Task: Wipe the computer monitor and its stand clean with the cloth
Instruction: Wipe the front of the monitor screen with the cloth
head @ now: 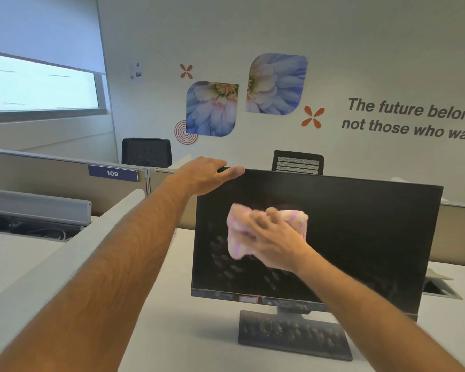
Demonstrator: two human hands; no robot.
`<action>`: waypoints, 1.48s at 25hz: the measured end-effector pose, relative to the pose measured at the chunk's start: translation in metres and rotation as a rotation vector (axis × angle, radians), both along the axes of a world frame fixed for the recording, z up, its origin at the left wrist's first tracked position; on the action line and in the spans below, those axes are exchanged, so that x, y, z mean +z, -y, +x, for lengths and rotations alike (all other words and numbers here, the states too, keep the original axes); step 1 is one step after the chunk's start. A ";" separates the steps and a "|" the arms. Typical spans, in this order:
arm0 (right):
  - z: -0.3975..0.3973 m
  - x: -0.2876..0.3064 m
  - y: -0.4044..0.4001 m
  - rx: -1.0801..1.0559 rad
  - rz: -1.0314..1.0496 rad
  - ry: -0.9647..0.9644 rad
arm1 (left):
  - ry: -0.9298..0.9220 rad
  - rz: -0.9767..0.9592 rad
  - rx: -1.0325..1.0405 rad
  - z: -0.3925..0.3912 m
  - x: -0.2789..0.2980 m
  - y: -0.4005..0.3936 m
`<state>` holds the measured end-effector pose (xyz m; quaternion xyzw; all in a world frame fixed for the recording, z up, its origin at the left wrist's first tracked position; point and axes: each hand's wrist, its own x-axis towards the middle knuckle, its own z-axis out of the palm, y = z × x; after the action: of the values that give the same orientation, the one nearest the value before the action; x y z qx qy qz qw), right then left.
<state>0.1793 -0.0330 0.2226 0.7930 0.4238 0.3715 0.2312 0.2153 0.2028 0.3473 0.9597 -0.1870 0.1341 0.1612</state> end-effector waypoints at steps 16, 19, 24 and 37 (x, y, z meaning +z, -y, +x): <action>0.005 0.007 -0.042 -0.136 0.287 0.043 | 0.035 0.046 0.039 -0.001 -0.001 0.003; 0.003 0.001 -0.045 0.034 -0.114 -0.048 | 0.027 0.051 0.049 0.000 -0.002 -0.002; 0.007 0.010 -0.063 -0.161 0.407 0.013 | 0.031 0.081 0.044 -0.003 0.002 0.004; 0.003 -0.003 -0.093 0.052 -0.141 -0.069 | -0.006 0.040 0.043 -0.001 0.002 -0.003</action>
<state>0.1820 0.0603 0.2200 0.7759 0.4771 0.3189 0.2620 0.2145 0.2063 0.3491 0.9669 -0.1684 0.1308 0.1398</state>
